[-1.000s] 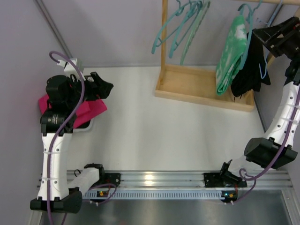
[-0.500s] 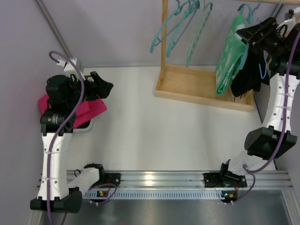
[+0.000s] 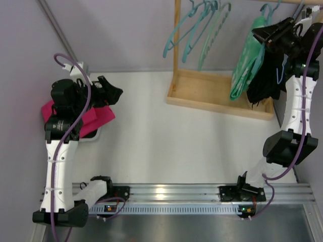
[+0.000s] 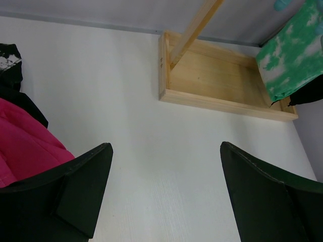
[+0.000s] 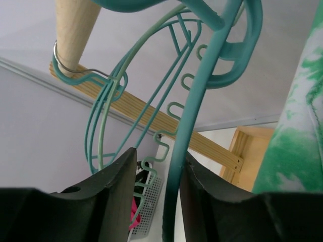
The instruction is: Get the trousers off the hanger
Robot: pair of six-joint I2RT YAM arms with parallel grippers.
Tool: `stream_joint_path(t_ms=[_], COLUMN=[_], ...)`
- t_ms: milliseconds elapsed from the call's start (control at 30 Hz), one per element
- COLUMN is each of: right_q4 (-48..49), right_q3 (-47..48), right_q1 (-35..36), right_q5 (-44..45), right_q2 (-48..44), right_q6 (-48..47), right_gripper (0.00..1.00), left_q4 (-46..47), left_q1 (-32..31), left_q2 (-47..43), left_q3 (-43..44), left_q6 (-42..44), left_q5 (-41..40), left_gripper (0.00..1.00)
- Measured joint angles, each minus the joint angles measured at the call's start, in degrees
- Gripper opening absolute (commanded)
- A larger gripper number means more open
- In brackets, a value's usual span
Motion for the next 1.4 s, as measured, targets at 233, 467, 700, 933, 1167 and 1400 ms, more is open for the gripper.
stream_joint_path(t_ms=[233,467,700,933,1167,1400], right_q4=[1.2,3.7,7.7,8.9,12.0,13.5], right_q3=[0.3,0.3,1.7,2.3,0.4,-0.5], right_q1=[0.0,0.0,0.0,0.2,0.8,1.3], right_q5=[-1.1,-2.8,-4.0,-5.3,-6.1,-6.8], right_q2=[0.5,1.7,2.4,2.4,0.9,-2.5], right_q6=[3.7,8.3,14.0,18.5,19.8,17.2], right_gripper=[0.04,0.00,0.00,0.00,0.00,0.00], left_q4=[0.0,0.1,1.0,3.4,5.4,6.2], left_q1=[0.0,0.0,0.0,0.0,0.0,0.0], left_q2=[0.3,0.5,0.4,-0.1,-1.3,-2.2], left_q3=[0.0,0.0,0.0,-0.6,-1.5,-2.6], left_q6=[-0.2,-0.3,-0.8,-1.6,-1.6,-1.6], left_q5=[0.5,0.9,1.7,2.3,2.5,2.7], left_gripper=[0.93,0.92,0.92,0.91,0.90,0.89])
